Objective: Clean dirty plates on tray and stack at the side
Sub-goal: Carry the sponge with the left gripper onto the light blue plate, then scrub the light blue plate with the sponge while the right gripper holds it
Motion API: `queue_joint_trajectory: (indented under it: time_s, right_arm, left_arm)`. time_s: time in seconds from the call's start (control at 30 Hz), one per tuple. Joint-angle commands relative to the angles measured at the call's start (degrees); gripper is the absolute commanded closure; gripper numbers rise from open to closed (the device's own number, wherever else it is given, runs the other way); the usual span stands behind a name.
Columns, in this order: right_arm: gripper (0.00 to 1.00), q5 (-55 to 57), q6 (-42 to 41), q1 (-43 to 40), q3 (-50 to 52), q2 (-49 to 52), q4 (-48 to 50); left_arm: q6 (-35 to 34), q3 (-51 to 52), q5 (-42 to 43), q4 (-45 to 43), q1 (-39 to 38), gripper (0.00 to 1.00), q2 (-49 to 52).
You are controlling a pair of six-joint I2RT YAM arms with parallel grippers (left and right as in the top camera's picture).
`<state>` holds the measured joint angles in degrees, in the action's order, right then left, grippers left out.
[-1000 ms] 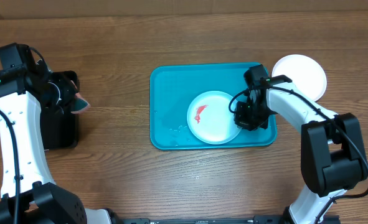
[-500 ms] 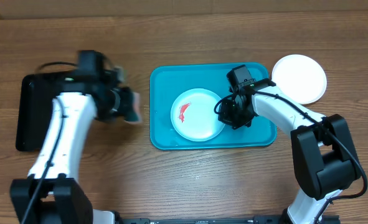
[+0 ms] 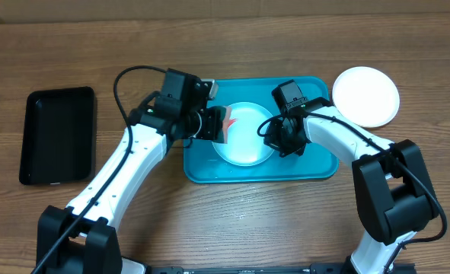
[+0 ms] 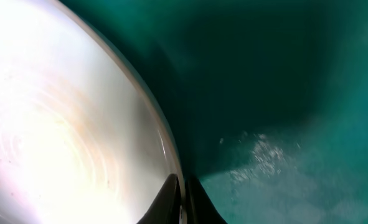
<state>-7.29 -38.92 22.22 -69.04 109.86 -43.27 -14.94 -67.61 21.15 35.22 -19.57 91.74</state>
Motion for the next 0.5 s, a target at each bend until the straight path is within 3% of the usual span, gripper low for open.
queue_joint_trajectory:
  time_s: [0.0, 0.13, 0.2, 0.3, 0.37, 0.43, 0.47]
  right_arm:
    - [0.96, 0.52, 14.60, -0.04, 0.46, 3.74, 0.66]
    - [0.95, -0.55, 16.15, -0.92, -0.22, 3.67, -0.46]
    - [0.78, -0.52, 11.89, -2.19, -1.38, 3.61, -2.84]
    - [0.63, -1.55, 4.96, -3.87, -2.75, 3.61, -5.29]
    - [0.55, -4.20, 4.07, -4.35, -2.73, 3.63, -4.81]
    - [0.40, -4.83, 2.38, -4.35, -2.67, 3.63, -4.44]
    - [0.39, -4.83, 1.05, -4.17, -2.64, 3.63, -4.44]
  left_arm:
    - [-1.88, 0.04, 0.94, -1.14, -1.11, 0.96, 0.42]
    - [-2.01, 0.07, 0.92, -0.50, -1.07, 0.96, 1.57]
    - [-2.01, 0.04, 0.92, -0.15, -1.07, 0.96, 2.40]
    - [-2.01, 0.07, 0.94, -0.31, -1.09, 0.95, 4.00]
    - [-1.97, 0.07, 0.96, -0.55, -1.09, 0.95, 4.85]
    - [-1.92, 0.07, 0.98, -0.92, -1.07, 0.96, 5.66]
    - [-1.79, 0.04, 0.96, -1.18, -1.09, 0.96, 6.14]
